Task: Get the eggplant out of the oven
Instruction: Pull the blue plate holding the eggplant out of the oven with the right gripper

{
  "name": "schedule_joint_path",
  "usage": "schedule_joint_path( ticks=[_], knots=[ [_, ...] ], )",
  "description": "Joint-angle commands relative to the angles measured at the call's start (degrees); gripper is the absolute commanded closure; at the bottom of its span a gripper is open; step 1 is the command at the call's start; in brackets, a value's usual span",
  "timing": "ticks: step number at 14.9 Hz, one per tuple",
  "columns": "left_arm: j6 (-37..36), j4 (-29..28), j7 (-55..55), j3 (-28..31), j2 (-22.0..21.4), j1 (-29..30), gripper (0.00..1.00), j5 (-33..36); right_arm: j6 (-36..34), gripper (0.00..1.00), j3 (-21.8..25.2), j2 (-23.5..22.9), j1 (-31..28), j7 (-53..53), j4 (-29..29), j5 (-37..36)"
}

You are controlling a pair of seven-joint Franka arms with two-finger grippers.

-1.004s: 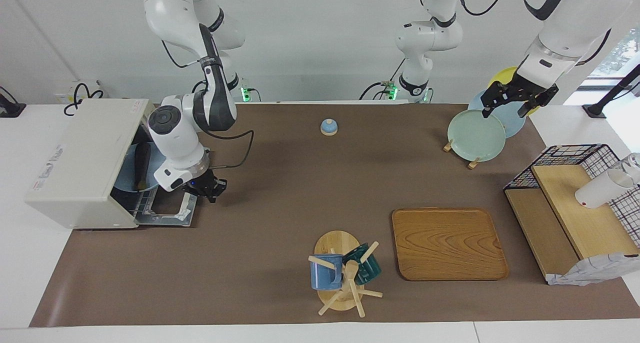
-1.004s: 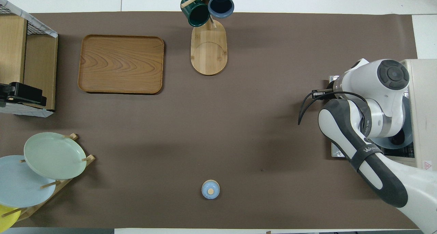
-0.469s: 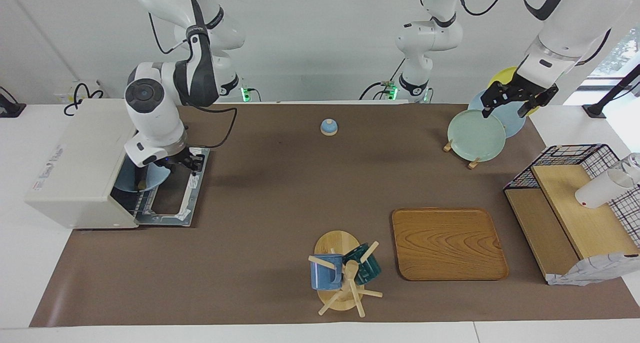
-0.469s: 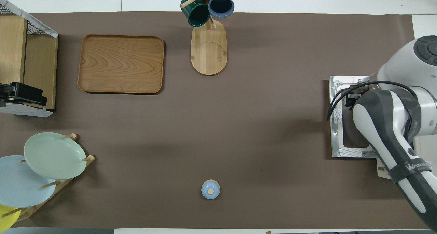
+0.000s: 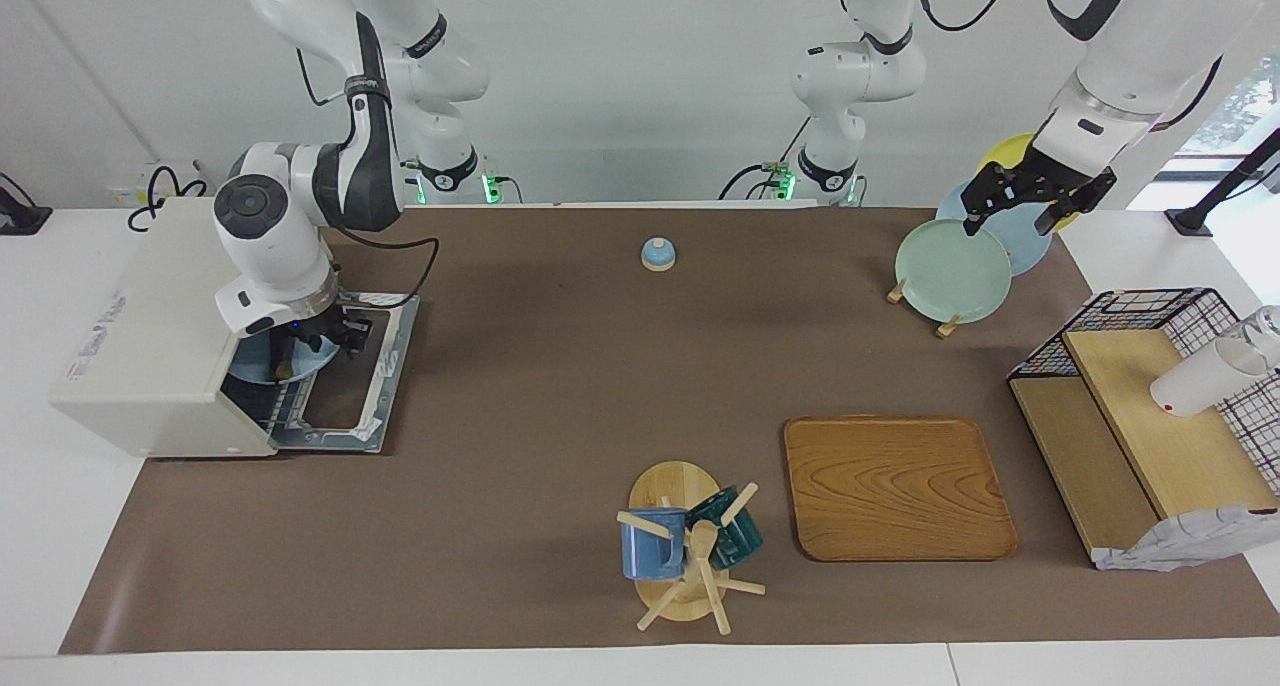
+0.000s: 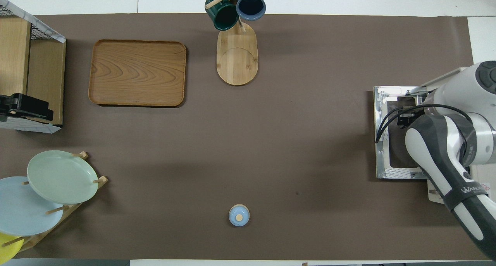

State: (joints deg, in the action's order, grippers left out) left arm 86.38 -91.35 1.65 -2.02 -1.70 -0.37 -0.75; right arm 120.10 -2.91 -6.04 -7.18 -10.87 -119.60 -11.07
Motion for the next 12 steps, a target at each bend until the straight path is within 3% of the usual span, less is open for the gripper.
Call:
schedule_joint_path(
  ticks=[1,2,8,10,12],
  knots=[
    [0.1,-1.4,-0.2,-0.4,-1.4,1.1,0.00,-0.3,5.1,0.90,-0.6,3.4,-2.2,2.3,-6.3,-1.0],
    [0.1,-1.4,-0.2,-0.4,-1.4,1.1,0.00,-0.3,4.4,1.00,-0.6,3.4,-1.5,2.4,-6.1,-1.0],
    [0.2,-1.4,-0.2,-0.4,-1.4,1.0,0.00,-0.2,-8.3,1.00,-0.6,0.9,9.7,0.9,4.8,-1.2],
    [0.2,-1.4,-0.2,-0.4,-1.4,1.0,0.00,-0.2,-10.8,1.00,-0.6,0.3,13.8,-2.6,7.2,-1.8],
    [0.1,-1.4,-0.2,-0.4,-1.4,1.1,0.00,-0.2,-16.2,1.00,-0.7,-2.4,19.0,-8.2,13.5,-3.6]
  ],
)
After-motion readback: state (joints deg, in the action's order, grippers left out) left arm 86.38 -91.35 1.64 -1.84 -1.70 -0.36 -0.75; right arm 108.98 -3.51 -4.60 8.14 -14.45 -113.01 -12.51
